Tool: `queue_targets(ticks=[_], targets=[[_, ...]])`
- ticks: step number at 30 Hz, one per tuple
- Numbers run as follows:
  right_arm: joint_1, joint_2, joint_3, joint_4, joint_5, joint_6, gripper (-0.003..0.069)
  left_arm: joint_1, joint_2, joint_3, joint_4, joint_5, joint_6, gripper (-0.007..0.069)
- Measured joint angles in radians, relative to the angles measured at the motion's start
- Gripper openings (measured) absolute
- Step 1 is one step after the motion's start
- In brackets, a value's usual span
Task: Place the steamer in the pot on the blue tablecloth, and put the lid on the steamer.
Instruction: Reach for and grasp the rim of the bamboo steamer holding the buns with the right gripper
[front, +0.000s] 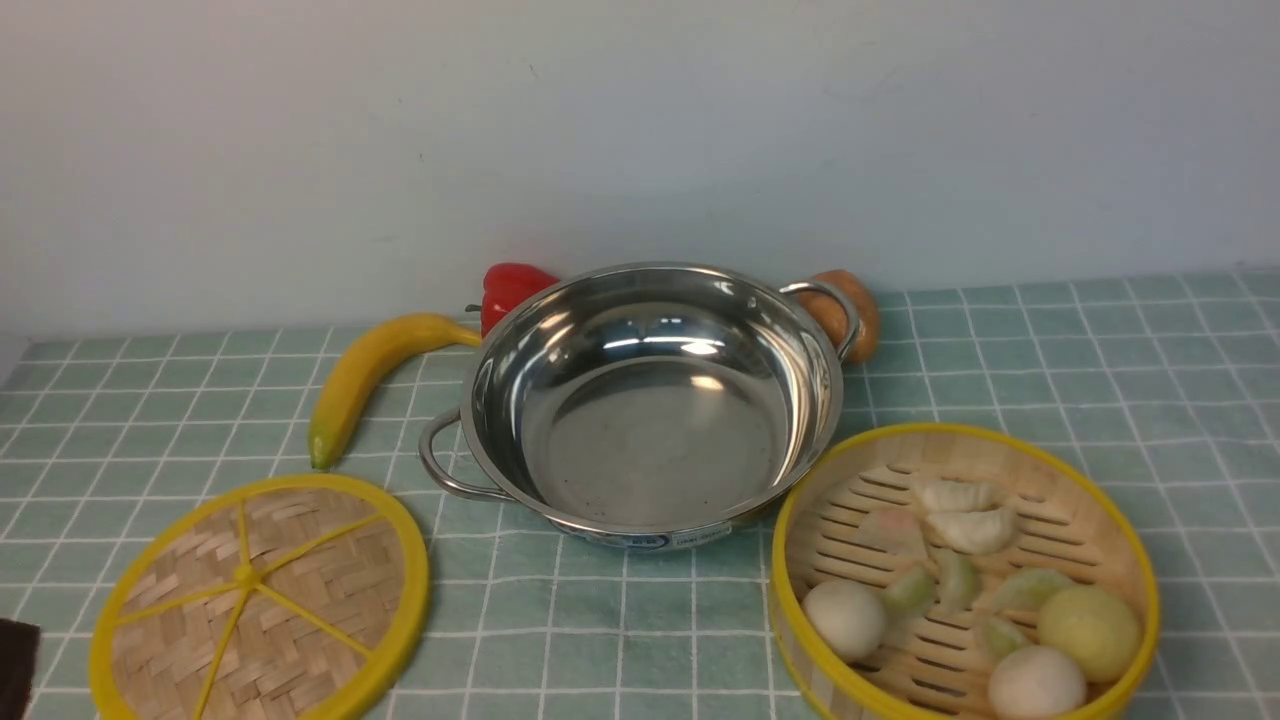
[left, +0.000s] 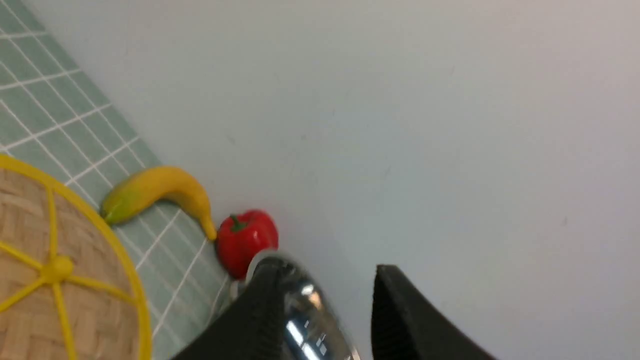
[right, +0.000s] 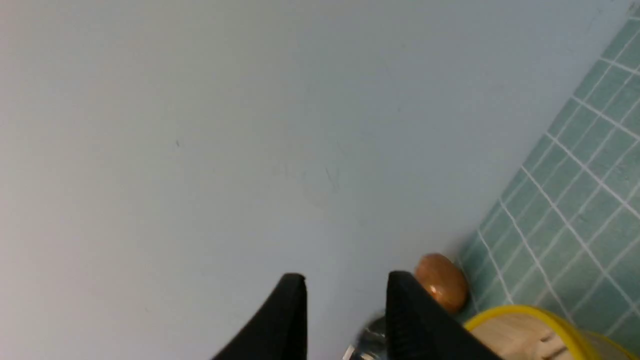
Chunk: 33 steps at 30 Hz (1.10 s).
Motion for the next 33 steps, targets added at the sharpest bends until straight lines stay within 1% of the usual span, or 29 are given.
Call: queue_targets(ticks=[1, 3, 4, 5, 6, 7, 8, 9, 10, 11, 12, 13, 14, 15, 17, 18, 20, 22, 23, 25, 27, 28, 30, 31, 32, 33], targets=[[0.000, 0.000, -0.004, 0.032, -0.064, 0.025, 0.0243, 0.000, 0.000, -0.008, -0.046, -0.058, -0.012, 0.0244], [0.000, 0.000, -0.039, 0.048, -0.153, 0.048, 0.0243, 0.000, 0.000, -0.047, -0.078, -0.124, -0.023, 0.0244], [0.000, -0.001, -0.075, 0.040, -0.205, 0.051, 0.0243, 0.000, -0.001, -0.081, -0.084, -0.181, -0.026, 0.0244], [0.000, -0.001, -0.101, 0.020, -0.259, 0.051, 0.0243, 0.000, -0.001, -0.106, -0.084, -0.206, -0.027, 0.0244], [0.000, -0.001, -0.108, 0.014, -0.259, 0.051, 0.0243, 0.000, -0.001, -0.112, -0.082, -0.223, -0.027, 0.0244], [0.000, -0.002, -0.165, -0.056, -0.348, 0.043, 0.0243, 0.000, -0.002, -0.164, -0.061, -0.291, -0.022, 0.0244], [0.000, -0.002, -0.201, -0.118, -0.389, 0.027, 0.0243, 0.000, -0.002, -0.202, -0.022, -0.332, -0.012, 0.0244], [0.000, -0.002, -0.216, -0.146, -0.396, 0.018, 0.0243, 0.000, -0.002, -0.208, -0.014, -0.339, -0.012, 0.0244], [0.000, 0.000, -0.262, -0.241, -0.431, -0.009, 0.0243, 0.000, -0.003, -0.250, 0.058, -0.384, 0.021, 0.0244], [0.000, 0.001, -0.270, -0.258, -0.434, -0.021, 0.0243, 0.000, -0.003, -0.261, 0.083, -0.393, 0.033, 0.0244], [0.000, 0.021, -0.347, -0.423, -0.438, -0.075, 0.0243, 0.001, 0.002, -0.299, 0.175, -0.412, 0.081, 0.0244], [0.000, 0.041, -0.395, -0.517, -0.412, -0.096, 0.0243, 0.001, 0.011, -0.326, 0.244, -0.409, 0.119, 0.0244], [0.000, 0.080, -0.466, -0.637, -0.339, -0.109, 0.0243, 0.001, 0.034, -0.364, 0.346, -0.375, 0.183, 0.0244], [0.000, 0.092, -0.498, -0.668, -0.311, -0.110, 0.0243, 0.001, 0.043, -0.375, 0.369, -0.368, 0.191, 0.0244], [0.000, 0.187, -0.611, -0.803, -0.127, -0.097, 0.0243, 0.001, 0.104, -0.435, 0.463, -0.244, 0.271, 0.0244], [0.000, 0.225, -0.650, -0.833, -0.027, -0.088, 0.0243, 0.001, 0.140, -0.452, 0.482, -0.193, 0.292, 0.0244], [0.000, 0.295, -0.714, -0.860, 0.090, -0.075, 0.0243, 0.001, 0.199, -0.480, 0.503, -0.085, 0.318, 0.0244], [0.000, 0.415, -0.800, -0.874, 0.329, -0.070, 0.0243, 0.001, 0.297, -0.502, 0.513, 0.049, 0.331, 0.0244], [0.000, 0.470, -0.831, -0.874, 0.422, -0.070, 0.0243, 0.001, 0.350, -0.509, 0.515, 0.111, 0.332, 0.0244], [0.000, 0.571, -0.874, -0.866, 0.556, -0.084, 0.0243, 0.001, 0.461, -0.519, 0.519, 0.220, 0.338, 0.0244], [0.000, 0.676, -0.898, -0.848, 0.689, -0.127, 0.0243, 0.001, 0.553, -0.527, 0.531, 0.293, 0.339, 0.0244], [0.000, 0.760, -0.907, -0.826, 0.763, -0.171, 0.0243, 0.001, 0.634, -0.536, 0.553, 0.350, 0.339, 0.0244], [0.000, 0.880, -0.908, -0.782, 0.842, -0.239, 0.0243, 0.001, 0.744, -0.553, 0.611, 0.427, 0.338, 0.0244], [0.000, 0.893, -0.908, -0.773, 0.849, -0.246, 0.0243, 0.001, 0.765, -0.558, 0.626, 0.443, 0.338, 0.0244], [0.000, 0.955, -0.908, -0.754, 0.873, -0.280, 0.0243, 0.001, 0.807, -0.568, 0.650, 0.467, 0.335, 0.0244], [0.000, 1.043, -0.908, -0.729, 0.910, -0.323, 0.0243, 0.001, 0.885, -0.592, 0.721, 0.541, 0.317, 0.0244]])
